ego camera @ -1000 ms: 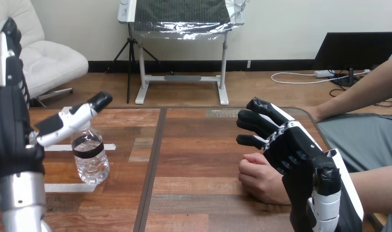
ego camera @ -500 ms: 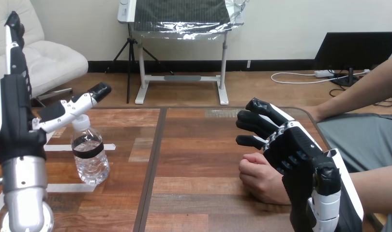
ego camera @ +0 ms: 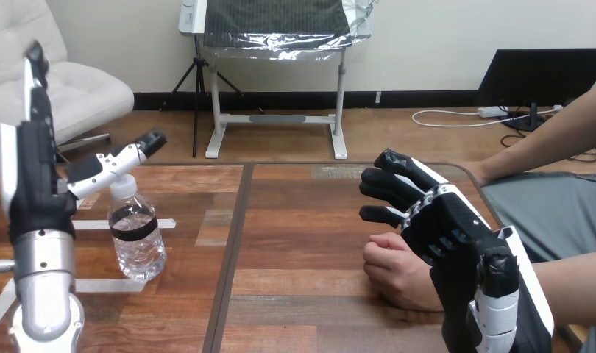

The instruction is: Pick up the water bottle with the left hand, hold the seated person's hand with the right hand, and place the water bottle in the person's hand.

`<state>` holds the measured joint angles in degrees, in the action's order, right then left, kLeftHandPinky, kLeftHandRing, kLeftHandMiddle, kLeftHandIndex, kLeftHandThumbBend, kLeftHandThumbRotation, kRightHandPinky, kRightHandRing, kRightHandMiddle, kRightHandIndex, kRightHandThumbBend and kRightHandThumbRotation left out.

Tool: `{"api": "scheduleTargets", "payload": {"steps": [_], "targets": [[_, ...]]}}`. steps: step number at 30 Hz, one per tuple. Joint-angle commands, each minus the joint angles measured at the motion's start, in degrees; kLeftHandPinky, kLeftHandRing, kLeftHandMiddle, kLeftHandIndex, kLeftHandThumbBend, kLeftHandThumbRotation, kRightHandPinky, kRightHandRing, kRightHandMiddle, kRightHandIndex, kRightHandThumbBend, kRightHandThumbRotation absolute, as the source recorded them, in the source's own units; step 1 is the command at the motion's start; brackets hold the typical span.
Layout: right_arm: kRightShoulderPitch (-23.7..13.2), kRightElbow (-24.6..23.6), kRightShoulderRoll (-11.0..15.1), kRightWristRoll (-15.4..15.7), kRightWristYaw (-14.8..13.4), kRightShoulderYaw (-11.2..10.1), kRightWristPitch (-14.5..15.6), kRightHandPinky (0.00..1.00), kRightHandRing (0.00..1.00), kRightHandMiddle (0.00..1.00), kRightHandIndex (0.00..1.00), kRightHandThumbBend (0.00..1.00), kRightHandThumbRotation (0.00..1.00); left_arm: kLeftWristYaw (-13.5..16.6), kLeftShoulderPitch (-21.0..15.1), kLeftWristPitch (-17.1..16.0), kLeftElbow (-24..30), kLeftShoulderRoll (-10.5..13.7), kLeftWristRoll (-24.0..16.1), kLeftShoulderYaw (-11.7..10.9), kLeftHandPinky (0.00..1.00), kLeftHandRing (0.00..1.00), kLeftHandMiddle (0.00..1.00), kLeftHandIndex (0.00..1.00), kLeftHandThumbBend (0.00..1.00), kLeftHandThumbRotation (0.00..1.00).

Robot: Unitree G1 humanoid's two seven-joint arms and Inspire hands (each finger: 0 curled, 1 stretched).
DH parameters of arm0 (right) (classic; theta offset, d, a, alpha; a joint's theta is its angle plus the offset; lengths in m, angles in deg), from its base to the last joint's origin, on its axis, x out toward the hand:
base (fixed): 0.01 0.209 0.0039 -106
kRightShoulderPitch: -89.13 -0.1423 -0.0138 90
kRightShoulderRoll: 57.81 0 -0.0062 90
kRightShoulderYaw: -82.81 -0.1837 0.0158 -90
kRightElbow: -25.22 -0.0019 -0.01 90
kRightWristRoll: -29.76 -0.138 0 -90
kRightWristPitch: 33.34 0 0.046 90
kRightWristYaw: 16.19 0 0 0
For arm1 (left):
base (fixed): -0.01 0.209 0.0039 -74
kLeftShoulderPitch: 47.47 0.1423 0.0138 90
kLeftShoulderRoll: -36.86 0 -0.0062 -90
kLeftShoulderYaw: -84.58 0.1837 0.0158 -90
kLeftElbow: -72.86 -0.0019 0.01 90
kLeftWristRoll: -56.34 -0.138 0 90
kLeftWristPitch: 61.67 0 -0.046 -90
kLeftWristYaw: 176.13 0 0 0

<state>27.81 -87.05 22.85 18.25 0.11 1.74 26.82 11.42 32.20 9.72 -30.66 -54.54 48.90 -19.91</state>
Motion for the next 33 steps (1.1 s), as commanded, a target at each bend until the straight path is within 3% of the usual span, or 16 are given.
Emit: {"api": "scheduleTargets", "payload": {"steps": [1, 12, 33], "targets": [[-3.17, -1.07, -0.14, -0.57, 0.03, -0.65, -0.54, 0.74, 0.82, 0.82, 0.83, 0.82, 1.00, -0.15, -6.20, -2.38, -7.06, 2.06, 0.56, 0.17, 1.00, 1.00, 1.00, 1.00, 1.00, 0.18], [-2.97, -1.25, -0.15, -0.68, 0.05, -0.83, -0.56, 0.74, 0.82, 0.81, 0.83, 0.82, 1.00, 0.31, -11.16, -3.51, -18.78, 3.04, 0.95, 0.52, 1.00, 1.00, 1.00, 1.00, 1.00, 0.18], [-2.85, -1.34, -0.17, -1.07, 0.06, -1.11, -0.64, 0.74, 0.81, 0.80, 0.83, 0.82, 1.00, 0.87, -16.29, -3.91, -30.12, 3.98, 1.00, 1.27, 1.00, 1.00, 1.00, 1.00, 1.00, 0.21]]}}
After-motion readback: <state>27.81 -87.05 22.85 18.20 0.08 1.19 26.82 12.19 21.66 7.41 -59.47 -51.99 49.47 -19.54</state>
